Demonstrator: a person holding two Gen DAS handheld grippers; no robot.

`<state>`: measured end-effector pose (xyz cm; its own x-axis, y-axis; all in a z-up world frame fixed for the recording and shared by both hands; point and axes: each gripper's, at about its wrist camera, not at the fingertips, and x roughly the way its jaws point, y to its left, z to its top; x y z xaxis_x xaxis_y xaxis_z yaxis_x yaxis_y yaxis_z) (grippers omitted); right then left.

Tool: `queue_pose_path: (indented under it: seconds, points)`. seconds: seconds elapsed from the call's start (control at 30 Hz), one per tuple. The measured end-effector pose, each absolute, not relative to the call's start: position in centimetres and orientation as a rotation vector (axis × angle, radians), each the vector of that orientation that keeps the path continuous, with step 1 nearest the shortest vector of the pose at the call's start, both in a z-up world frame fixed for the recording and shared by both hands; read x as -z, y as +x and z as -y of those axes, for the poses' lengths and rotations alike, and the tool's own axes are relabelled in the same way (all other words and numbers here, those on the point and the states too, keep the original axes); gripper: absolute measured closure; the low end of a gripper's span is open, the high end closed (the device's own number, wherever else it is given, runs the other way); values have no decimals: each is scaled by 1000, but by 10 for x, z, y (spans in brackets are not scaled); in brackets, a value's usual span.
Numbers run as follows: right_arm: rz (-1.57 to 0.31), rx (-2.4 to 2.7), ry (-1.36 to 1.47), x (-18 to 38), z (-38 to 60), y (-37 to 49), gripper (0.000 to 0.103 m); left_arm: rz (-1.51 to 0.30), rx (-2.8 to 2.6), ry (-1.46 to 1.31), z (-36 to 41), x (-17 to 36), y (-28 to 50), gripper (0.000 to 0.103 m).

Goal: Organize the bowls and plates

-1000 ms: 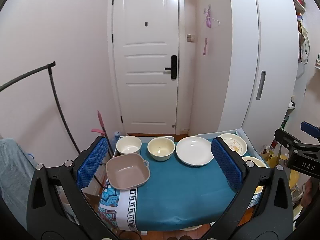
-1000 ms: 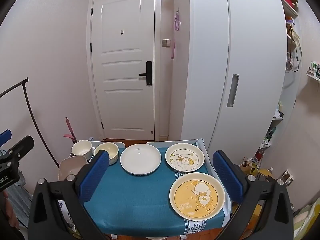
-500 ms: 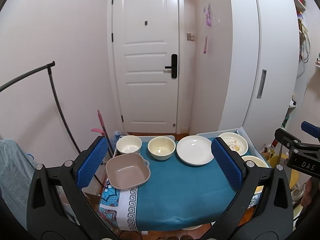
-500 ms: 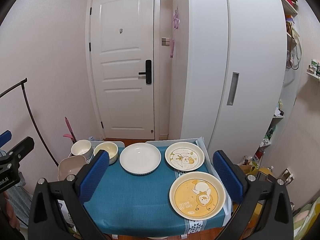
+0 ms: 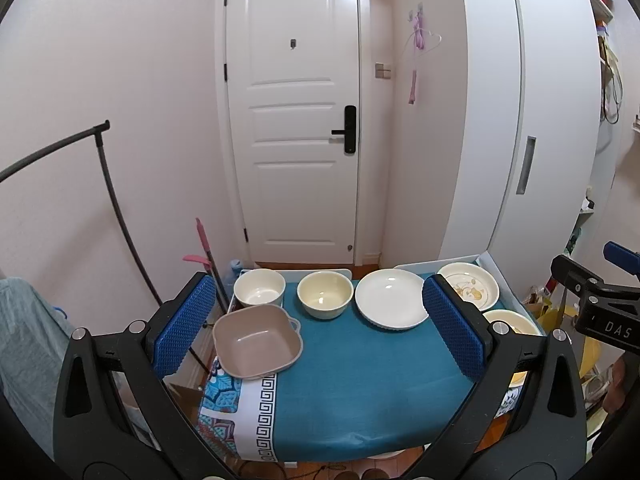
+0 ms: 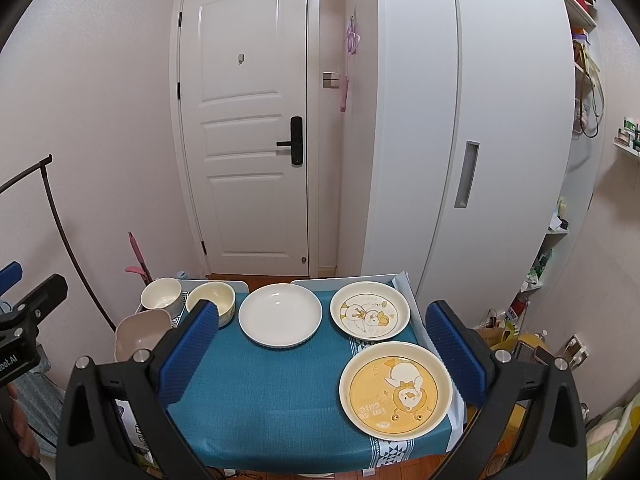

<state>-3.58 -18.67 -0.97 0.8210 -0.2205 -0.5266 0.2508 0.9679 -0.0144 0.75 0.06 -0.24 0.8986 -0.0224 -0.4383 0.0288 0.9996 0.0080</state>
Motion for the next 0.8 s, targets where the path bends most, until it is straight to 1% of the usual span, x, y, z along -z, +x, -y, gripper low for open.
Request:
queue_pose_path:
  seconds: [0.8]
  points:
    - [-570,248,53,10,185,-30,0,-457,25,17,0,4,9,0]
